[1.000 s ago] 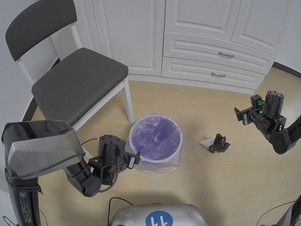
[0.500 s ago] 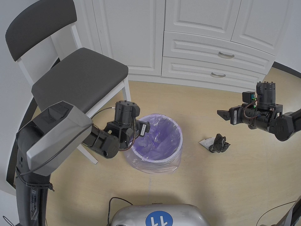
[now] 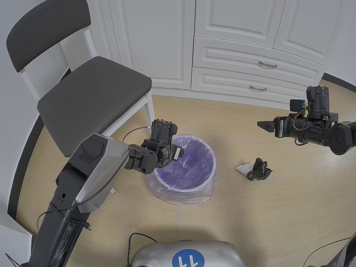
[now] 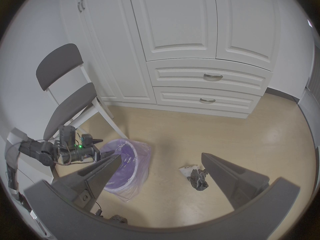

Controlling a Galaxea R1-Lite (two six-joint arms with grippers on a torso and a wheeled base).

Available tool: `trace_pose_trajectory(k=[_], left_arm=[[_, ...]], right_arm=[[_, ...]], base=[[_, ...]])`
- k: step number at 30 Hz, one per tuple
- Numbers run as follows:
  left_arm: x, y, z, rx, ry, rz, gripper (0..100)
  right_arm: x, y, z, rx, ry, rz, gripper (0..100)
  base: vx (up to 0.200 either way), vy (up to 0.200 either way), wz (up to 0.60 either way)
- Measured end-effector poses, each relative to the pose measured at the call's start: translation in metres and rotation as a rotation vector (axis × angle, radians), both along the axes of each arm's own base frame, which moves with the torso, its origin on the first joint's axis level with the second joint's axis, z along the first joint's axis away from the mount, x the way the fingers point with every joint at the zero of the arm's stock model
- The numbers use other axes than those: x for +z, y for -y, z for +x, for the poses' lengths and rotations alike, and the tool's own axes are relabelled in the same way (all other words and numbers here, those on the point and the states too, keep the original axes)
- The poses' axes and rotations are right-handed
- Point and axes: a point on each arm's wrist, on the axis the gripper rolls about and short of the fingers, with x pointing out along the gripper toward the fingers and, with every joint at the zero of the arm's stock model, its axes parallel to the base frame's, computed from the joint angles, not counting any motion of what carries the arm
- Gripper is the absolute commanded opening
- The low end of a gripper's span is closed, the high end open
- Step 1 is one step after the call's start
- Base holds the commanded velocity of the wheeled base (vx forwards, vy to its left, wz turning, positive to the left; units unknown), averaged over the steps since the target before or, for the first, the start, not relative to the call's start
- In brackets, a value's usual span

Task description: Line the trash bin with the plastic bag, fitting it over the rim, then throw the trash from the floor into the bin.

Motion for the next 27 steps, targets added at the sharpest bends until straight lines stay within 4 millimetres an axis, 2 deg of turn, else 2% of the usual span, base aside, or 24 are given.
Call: trace_pose_trajectory(k=[4, 11, 18, 27], left_arm=[[-0.022, -0.01, 0.012, 0.027, -0.023, 0.018, 100], [-0.033, -0.025, 0.021, 0.086, -0.039, -0.013, 100], [-0.024, -0.036, 0.026, 0.127, -0.028, -0.057, 100], [-0.01, -0.03, 0.026, 0.14, 0.026, -0.146, 100]], right_arm=[[0.003, 0.006, 0.003, -0.007, 0.008, 0.011, 100], [0.001, 0.008, 0.006, -0.013, 0.002, 0.007, 100], [-0.004, 0.008, 0.009, -0.012, -0.008, -0.015, 100], [-0.01, 0.007, 0.012, -0.015, -0.023, -0.02, 100]], base=[[0.0, 0.0, 0.0], [0.0, 0.0, 0.0], [0.0, 0.0, 0.0], [0.0, 0.0, 0.0]])
